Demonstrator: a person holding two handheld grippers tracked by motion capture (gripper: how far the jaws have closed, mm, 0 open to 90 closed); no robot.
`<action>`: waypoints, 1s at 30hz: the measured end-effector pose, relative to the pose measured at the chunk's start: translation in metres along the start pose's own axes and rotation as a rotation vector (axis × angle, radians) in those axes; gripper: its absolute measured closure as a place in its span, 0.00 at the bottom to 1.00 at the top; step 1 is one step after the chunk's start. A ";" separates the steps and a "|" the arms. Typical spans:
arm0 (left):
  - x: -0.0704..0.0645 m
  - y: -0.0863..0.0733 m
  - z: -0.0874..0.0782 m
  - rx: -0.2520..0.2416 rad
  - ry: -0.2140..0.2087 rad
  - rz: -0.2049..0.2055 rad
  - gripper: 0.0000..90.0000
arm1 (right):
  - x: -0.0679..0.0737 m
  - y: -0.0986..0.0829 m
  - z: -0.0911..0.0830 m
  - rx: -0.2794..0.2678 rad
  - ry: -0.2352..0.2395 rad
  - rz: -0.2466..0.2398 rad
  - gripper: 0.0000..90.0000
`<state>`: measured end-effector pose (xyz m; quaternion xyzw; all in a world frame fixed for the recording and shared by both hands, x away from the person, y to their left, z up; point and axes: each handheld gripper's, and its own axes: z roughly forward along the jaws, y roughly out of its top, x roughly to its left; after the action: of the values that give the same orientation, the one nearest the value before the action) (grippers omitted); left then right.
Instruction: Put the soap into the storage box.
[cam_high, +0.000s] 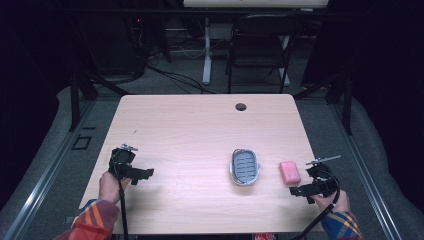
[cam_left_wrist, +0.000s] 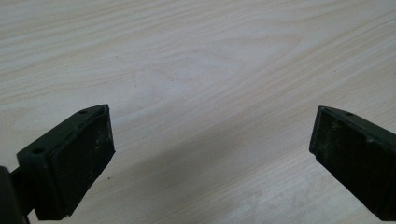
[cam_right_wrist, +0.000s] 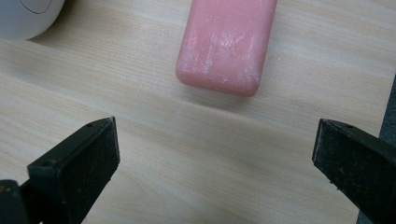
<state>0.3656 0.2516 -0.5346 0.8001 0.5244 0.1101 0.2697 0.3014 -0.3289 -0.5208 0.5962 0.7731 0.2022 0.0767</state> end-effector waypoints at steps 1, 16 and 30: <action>0.000 0.000 0.000 0.000 0.000 0.000 0.00 | 0.000 0.000 0.000 0.000 0.000 0.000 0.00; 0.000 0.000 0.000 0.001 0.001 -0.001 0.00 | -0.002 0.003 -0.003 0.033 -0.005 -0.035 0.01; 0.002 -0.001 0.000 -0.007 -0.022 0.018 0.00 | -0.001 0.022 -0.011 -0.006 0.008 -0.010 0.00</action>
<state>0.3654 0.2534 -0.5352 0.8049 0.5139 0.1053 0.2774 0.3176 -0.3275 -0.5018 0.5913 0.7759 0.2063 0.0764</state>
